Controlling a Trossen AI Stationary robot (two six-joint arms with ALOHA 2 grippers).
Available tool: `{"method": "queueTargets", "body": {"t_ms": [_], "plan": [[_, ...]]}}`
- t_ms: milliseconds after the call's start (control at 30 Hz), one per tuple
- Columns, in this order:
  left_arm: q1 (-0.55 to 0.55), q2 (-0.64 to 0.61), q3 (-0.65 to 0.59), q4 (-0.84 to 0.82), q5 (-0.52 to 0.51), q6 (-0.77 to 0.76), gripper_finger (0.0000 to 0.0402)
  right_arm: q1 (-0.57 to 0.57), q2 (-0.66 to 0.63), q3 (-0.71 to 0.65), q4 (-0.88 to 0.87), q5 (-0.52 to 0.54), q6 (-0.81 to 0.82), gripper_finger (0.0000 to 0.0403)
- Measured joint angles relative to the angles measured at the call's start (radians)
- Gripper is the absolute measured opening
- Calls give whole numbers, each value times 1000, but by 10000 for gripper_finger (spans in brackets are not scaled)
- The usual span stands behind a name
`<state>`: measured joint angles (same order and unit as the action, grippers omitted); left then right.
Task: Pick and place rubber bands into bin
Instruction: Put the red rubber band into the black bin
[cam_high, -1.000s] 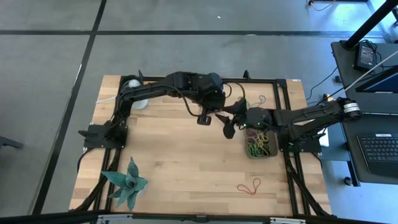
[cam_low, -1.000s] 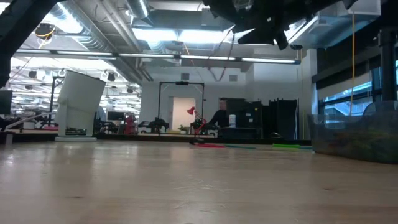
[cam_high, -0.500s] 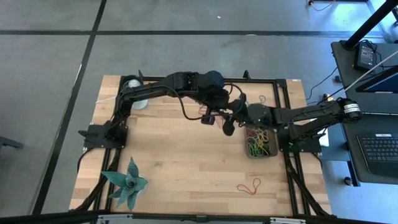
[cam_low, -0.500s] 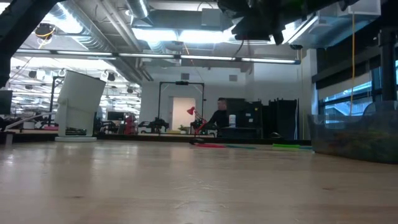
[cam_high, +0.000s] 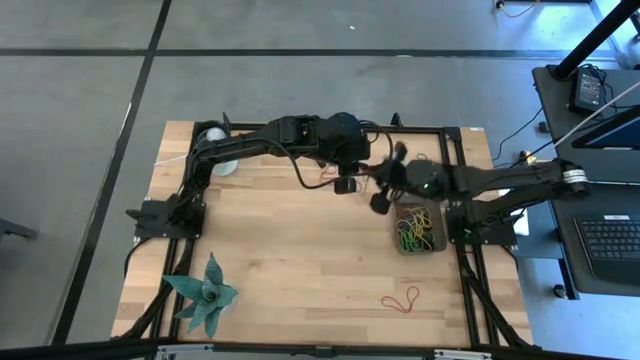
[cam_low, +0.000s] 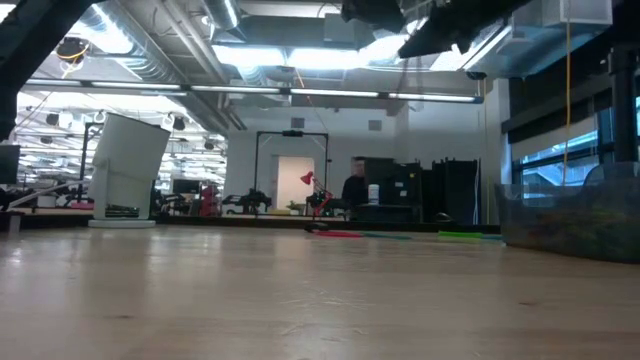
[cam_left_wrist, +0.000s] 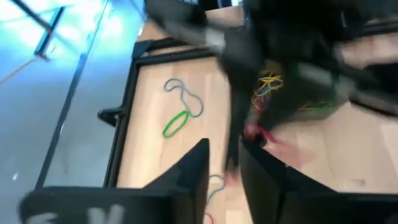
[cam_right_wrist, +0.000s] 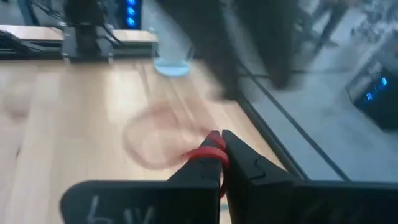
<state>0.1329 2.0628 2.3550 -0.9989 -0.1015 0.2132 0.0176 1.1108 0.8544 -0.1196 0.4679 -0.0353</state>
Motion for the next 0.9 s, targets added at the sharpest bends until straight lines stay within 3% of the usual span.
{"method": "queueTargets", "body": {"t_ms": [200, 433, 600, 800, 900], "plan": [[0, -10, 0, -49, -39, -57, 127, -50, -79, 147, -426, 0, 104, 2], [0, -21, 0, -238, -48, -178, 119, -77, -94, 288, -924, -41, 414, 1], [0, -21, -83, -338, -155, -200, 81, -75, -93, 256, -1098, -164, 656, 1], [-6, -27, -222, -315, -88, -193, 10, -23, -100, 100, -1136, -282, 858, 1], [-11, -55, -309, -272, -85, -193, 4, 21, -101, 20, -1094, -313, 938, 0]]}}
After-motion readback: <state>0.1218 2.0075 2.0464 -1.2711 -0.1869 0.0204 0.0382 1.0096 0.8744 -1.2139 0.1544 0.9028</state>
